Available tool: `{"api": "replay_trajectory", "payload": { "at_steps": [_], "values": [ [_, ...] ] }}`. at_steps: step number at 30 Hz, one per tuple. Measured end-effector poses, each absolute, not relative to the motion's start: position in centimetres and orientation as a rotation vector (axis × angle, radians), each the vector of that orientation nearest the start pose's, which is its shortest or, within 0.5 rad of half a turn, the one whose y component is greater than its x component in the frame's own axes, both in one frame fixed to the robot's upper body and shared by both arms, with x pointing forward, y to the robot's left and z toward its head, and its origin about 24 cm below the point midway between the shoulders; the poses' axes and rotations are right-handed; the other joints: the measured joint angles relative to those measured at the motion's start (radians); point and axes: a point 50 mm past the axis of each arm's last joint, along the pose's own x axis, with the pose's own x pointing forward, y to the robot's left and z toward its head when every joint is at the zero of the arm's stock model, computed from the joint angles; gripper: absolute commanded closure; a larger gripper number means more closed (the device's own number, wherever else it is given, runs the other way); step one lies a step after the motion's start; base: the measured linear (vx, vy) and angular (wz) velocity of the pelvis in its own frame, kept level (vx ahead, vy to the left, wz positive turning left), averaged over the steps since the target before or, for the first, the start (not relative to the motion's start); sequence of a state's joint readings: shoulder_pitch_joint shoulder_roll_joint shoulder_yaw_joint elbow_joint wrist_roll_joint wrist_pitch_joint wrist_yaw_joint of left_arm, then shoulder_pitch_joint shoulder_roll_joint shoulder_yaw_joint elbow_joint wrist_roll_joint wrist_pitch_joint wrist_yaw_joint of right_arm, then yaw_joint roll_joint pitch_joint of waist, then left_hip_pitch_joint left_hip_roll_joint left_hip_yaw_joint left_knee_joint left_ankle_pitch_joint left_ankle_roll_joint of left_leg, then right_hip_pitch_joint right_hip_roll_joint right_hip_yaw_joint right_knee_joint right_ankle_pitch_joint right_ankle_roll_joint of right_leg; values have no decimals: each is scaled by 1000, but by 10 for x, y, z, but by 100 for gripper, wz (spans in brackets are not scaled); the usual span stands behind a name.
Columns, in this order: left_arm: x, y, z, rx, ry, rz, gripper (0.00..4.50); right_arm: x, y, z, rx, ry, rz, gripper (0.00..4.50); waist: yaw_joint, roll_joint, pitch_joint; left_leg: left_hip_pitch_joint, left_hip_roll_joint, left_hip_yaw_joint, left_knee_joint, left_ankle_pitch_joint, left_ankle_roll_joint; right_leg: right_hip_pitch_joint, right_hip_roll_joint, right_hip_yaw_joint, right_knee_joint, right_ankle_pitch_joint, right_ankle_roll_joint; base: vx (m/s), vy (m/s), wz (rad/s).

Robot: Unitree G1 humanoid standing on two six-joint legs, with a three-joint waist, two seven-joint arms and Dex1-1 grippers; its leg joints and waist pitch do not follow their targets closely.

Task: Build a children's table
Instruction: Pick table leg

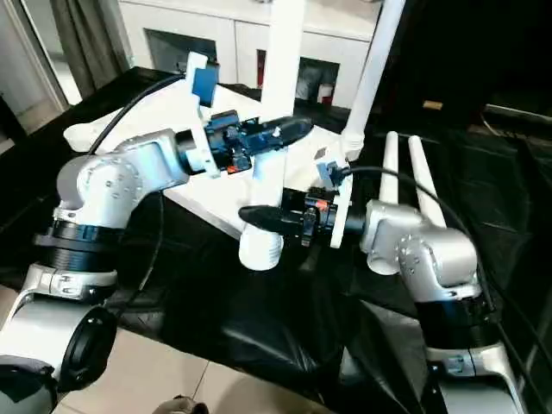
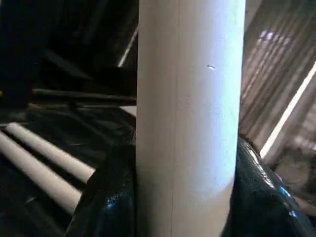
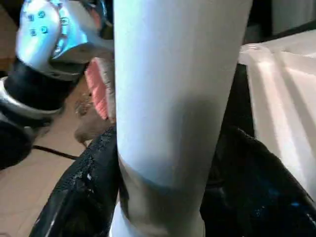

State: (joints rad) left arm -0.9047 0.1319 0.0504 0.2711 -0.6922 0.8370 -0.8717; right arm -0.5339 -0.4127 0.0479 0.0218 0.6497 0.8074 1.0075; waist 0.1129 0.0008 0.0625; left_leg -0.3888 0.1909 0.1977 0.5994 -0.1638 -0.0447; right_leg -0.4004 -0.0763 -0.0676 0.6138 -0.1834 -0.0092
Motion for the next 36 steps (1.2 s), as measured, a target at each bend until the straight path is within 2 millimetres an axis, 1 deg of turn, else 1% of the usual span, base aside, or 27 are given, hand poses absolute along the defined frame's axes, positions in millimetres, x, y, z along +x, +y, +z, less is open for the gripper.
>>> {"api": "replay_trajectory", "payload": {
  "at_steps": [9, 23, 24, 26, 28, 29, 32, 34, 36],
  "values": [
    [331, 56, 213, -477, 89, -1432, 265, 294, -125, 138, 283, 319, 1353, 149, 0, 0, 0, 0, 0, 0, 0, 0, 0, 0, 0, 0, 0, 0, 0, 0, 0, 0],
    [329, 55, 214, -472, 86, -1456, 265, 293, -124, 137, 302, 335, 1366, 149, 0, 0, 0, 0, 0, 0, 1, 0, 0, 0, 0, 0, 0, 0, 0, 0, 0, 0],
    [329, 55, 214, -472, 85, -1457, 265, 293, -124, 137, 304, 335, 1367, 178, 0, 0, 0, 0, 0, 0, 1, 0, 0, 0, 0, 0, 0, 0, 0, 0, 0, 0],
    [329, 55, 214, -472, 85, -1457, 265, 293, -124, 137, 309, 336, 1369, 178, 0, 0, 0, 0, 0, 0, 1, 0, 0, 0, 0, 0, 0, 0, 0, 0, 0, 0],
    [329, 55, 214, -471, 84, -1456, 265, 292, -123, 137, 314, 334, 1375, 195, 0, 0, 0, 0, 0, 0, 1, 0, 0, 0, 0, 0, 0, 0, 0, 0, 0, 0],
    [330, 56, 214, -471, 84, -1455, 265, 292, -123, 137, 315, 335, 1376, 216, 0, 0, 0, 0, 0, 0, 1, 0, 0, 0, 0, 0, 0, 0, 0, 0, 0, 0],
    [330, 57, 214, -469, 84, -1453, 265, 292, -122, 137, 318, 332, 1385, 227, 0, 0, 0, 0, 0, 0, 1, 0, 0, 0, 0, 0, 1, 0, 0, 0, 0, 0],
    [330, 57, 214, -468, 84, -1451, 265, 292, -122, 137, 319, 332, 1386, 250, 1, 0, 0, 0, 0, 0, 1, 0, 0, 0, 0, 0, 1, 0, 0, 0, 0, 0],
    [330, 57, 214, -467, 85, -1451, 265, 292, -122, 137, 319, 332, 1386, 253, 1, 0, 0, 0, 0, 0, 1, 0, 0, 0, 0, 0, 1, 0, 0, 0, 0, 0]
  ]
}}
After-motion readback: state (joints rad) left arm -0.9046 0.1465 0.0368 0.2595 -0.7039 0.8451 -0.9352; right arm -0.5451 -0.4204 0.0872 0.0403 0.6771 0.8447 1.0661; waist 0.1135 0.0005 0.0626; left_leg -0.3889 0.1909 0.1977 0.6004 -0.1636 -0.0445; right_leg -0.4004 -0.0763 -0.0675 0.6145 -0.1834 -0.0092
